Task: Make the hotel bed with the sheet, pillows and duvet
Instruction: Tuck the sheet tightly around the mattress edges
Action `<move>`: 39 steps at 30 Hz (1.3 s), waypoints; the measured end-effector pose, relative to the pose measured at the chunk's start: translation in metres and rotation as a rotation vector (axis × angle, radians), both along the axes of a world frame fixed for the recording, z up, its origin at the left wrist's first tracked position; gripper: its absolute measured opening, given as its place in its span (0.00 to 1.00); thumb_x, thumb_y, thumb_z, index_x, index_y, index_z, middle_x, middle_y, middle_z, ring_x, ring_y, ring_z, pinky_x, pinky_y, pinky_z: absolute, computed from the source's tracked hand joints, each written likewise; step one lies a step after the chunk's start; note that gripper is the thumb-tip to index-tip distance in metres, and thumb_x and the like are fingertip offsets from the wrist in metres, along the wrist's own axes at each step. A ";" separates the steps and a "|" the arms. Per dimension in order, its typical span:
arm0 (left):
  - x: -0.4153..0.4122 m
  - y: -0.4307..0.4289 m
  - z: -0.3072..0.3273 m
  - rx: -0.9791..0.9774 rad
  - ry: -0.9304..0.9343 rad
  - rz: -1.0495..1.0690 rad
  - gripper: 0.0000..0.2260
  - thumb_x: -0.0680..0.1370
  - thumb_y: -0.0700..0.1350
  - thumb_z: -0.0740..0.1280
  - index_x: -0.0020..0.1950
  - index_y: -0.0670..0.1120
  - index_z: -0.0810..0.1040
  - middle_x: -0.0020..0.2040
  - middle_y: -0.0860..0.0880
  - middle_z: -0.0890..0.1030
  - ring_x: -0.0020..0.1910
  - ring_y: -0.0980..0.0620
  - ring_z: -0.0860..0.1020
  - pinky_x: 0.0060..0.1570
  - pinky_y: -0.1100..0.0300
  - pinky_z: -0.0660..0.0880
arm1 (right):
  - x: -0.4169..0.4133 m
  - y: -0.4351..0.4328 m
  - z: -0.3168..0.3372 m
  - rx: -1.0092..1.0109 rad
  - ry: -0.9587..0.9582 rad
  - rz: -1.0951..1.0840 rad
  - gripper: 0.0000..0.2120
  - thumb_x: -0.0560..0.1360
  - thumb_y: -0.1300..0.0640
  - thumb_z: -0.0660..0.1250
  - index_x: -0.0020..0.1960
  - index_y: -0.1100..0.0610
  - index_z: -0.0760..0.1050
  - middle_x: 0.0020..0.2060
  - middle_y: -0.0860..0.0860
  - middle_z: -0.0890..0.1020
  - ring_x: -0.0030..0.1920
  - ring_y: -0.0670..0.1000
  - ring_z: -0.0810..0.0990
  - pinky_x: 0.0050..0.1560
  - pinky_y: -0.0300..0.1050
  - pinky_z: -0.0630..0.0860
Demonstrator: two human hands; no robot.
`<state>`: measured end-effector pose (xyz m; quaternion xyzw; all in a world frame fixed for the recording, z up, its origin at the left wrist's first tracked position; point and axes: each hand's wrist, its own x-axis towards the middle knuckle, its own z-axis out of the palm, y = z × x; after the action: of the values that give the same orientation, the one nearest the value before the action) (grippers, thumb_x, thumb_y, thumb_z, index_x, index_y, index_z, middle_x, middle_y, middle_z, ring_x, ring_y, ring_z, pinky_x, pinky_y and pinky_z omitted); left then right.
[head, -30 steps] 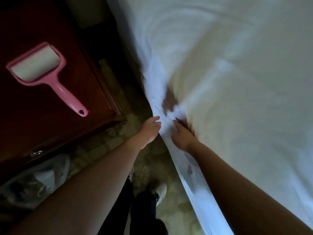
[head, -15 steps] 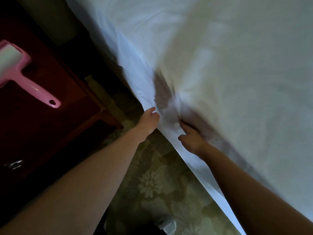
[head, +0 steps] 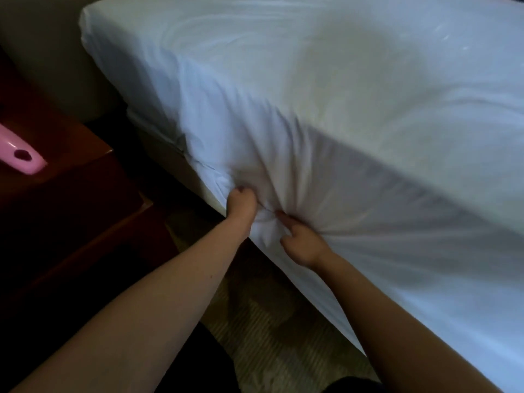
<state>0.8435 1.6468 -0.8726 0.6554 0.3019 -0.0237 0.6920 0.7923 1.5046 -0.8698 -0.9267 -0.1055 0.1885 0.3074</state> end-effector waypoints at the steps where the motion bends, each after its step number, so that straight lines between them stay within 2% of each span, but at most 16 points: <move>1: 0.002 -0.003 -0.005 0.005 -0.031 0.069 0.17 0.77 0.39 0.55 0.61 0.36 0.76 0.57 0.39 0.79 0.56 0.41 0.77 0.60 0.49 0.74 | 0.000 -0.001 -0.007 -0.026 -0.036 0.009 0.30 0.78 0.61 0.59 0.79 0.53 0.55 0.77 0.51 0.60 0.76 0.51 0.59 0.73 0.39 0.55; 4: -0.002 -0.011 -0.014 0.051 -0.096 0.168 0.19 0.72 0.44 0.56 0.54 0.37 0.80 0.52 0.38 0.82 0.52 0.39 0.80 0.57 0.48 0.77 | -0.005 0.000 -0.019 -0.122 -0.190 0.065 0.32 0.77 0.59 0.60 0.79 0.55 0.54 0.77 0.53 0.60 0.76 0.52 0.60 0.73 0.41 0.56; 7: 0.004 -0.007 -0.013 0.009 -0.070 0.175 0.17 0.73 0.43 0.57 0.53 0.37 0.80 0.52 0.38 0.82 0.52 0.39 0.80 0.57 0.48 0.77 | -0.006 0.009 -0.024 -0.207 -0.242 0.072 0.34 0.77 0.56 0.60 0.79 0.57 0.51 0.77 0.53 0.59 0.76 0.52 0.58 0.75 0.43 0.55; 10: 0.006 -0.006 0.006 -0.246 -0.053 0.171 0.15 0.74 0.40 0.57 0.56 0.38 0.77 0.55 0.39 0.80 0.53 0.41 0.79 0.54 0.46 0.79 | -0.002 0.017 -0.031 -0.300 -0.265 -0.041 0.32 0.79 0.50 0.56 0.80 0.54 0.49 0.78 0.51 0.57 0.76 0.52 0.58 0.73 0.44 0.55; 14: 0.007 -0.002 0.012 -0.542 -0.065 0.185 0.16 0.78 0.40 0.55 0.63 0.39 0.74 0.60 0.40 0.77 0.55 0.43 0.77 0.43 0.54 0.78 | 0.004 0.023 -0.038 -0.388 -0.265 -0.134 0.31 0.81 0.42 0.52 0.80 0.52 0.49 0.78 0.51 0.57 0.76 0.53 0.58 0.72 0.48 0.57; 17: 0.003 -0.003 0.010 -0.718 -0.123 0.132 0.10 0.79 0.41 0.55 0.51 0.42 0.75 0.59 0.42 0.76 0.50 0.45 0.77 0.53 0.52 0.74 | 0.005 0.018 -0.037 -0.294 -0.307 -0.067 0.32 0.79 0.48 0.57 0.79 0.55 0.52 0.76 0.54 0.60 0.75 0.54 0.61 0.73 0.47 0.59; 19: 0.003 -0.007 0.006 -0.810 -0.157 0.125 0.11 0.81 0.44 0.54 0.48 0.45 0.75 0.62 0.43 0.76 0.48 0.47 0.77 0.54 0.53 0.72 | -0.002 0.015 -0.031 -0.134 -0.273 -0.065 0.31 0.78 0.54 0.59 0.79 0.56 0.55 0.76 0.55 0.62 0.75 0.54 0.61 0.74 0.47 0.59; 21: 0.002 -0.012 0.008 -0.870 -0.175 0.136 0.16 0.82 0.46 0.53 0.63 0.44 0.75 0.67 0.42 0.74 0.61 0.44 0.75 0.56 0.54 0.71 | -0.015 0.013 -0.018 0.094 -0.209 -0.229 0.27 0.78 0.59 0.59 0.76 0.56 0.61 0.73 0.54 0.67 0.73 0.54 0.66 0.72 0.47 0.61; 23: 0.003 -0.017 0.007 -0.893 -0.188 0.170 0.18 0.82 0.47 0.53 0.69 0.43 0.71 0.67 0.43 0.74 0.66 0.44 0.72 0.57 0.54 0.71 | -0.025 0.016 -0.004 0.510 -0.015 -0.587 0.17 0.78 0.64 0.59 0.66 0.58 0.74 0.61 0.55 0.78 0.61 0.54 0.76 0.65 0.49 0.70; 25: 0.000 -0.015 0.004 -0.894 -0.176 0.174 0.14 0.82 0.47 0.53 0.58 0.46 0.76 0.58 0.45 0.78 0.55 0.47 0.76 0.53 0.56 0.72 | -0.032 0.020 0.006 1.044 0.299 -0.912 0.08 0.79 0.64 0.57 0.49 0.60 0.74 0.48 0.57 0.77 0.50 0.54 0.77 0.58 0.51 0.74; 26: -0.002 -0.014 0.004 -0.879 -0.159 0.165 0.13 0.82 0.47 0.53 0.54 0.46 0.76 0.54 0.45 0.78 0.49 0.48 0.76 0.51 0.56 0.72 | -0.033 0.020 0.009 1.245 0.420 -0.992 0.08 0.80 0.63 0.56 0.46 0.60 0.72 0.48 0.58 0.76 0.54 0.56 0.76 0.61 0.52 0.73; 28: -0.007 -0.010 0.006 -0.852 -0.128 0.134 0.15 0.82 0.48 0.54 0.63 0.45 0.74 0.61 0.44 0.77 0.52 0.48 0.77 0.51 0.55 0.72 | -0.031 0.019 0.009 1.484 0.522 -1.086 0.07 0.81 0.62 0.55 0.51 0.63 0.71 0.60 0.62 0.74 0.65 0.60 0.72 0.66 0.54 0.69; 30: -0.008 -0.006 0.007 -0.785 -0.059 0.069 0.19 0.81 0.50 0.56 0.68 0.43 0.72 0.66 0.43 0.75 0.55 0.46 0.77 0.53 0.53 0.73 | -0.029 0.019 0.012 1.620 0.520 -1.155 0.11 0.81 0.60 0.56 0.60 0.64 0.69 0.66 0.63 0.72 0.68 0.60 0.71 0.67 0.52 0.68; 33: -0.009 0.000 0.012 -0.771 -0.008 -0.018 0.18 0.79 0.56 0.59 0.58 0.43 0.73 0.62 0.41 0.76 0.51 0.45 0.78 0.57 0.51 0.74 | -0.024 0.021 0.017 1.760 0.479 -1.227 0.17 0.79 0.61 0.58 0.67 0.65 0.69 0.68 0.62 0.71 0.69 0.58 0.70 0.71 0.51 0.66; 36: -0.006 0.004 0.014 -0.815 0.005 -0.058 0.28 0.75 0.64 0.63 0.60 0.40 0.71 0.54 0.39 0.77 0.54 0.43 0.77 0.60 0.49 0.74 | -0.016 0.025 0.015 1.922 0.461 -1.227 0.20 0.78 0.63 0.58 0.69 0.63 0.68 0.68 0.59 0.72 0.68 0.58 0.71 0.73 0.50 0.64; 39: -0.003 0.003 0.015 -0.873 0.001 -0.070 0.35 0.70 0.66 0.68 0.63 0.40 0.70 0.55 0.39 0.77 0.54 0.41 0.77 0.58 0.46 0.75 | -0.011 0.028 0.007 2.107 0.431 -1.227 0.21 0.76 0.65 0.59 0.69 0.63 0.70 0.66 0.60 0.74 0.66 0.59 0.73 0.71 0.52 0.66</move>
<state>0.8403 1.6500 -0.8575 0.3113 0.2414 -0.1729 0.9027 0.7810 1.5330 -0.8625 -0.0737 0.2987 -0.0148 0.9514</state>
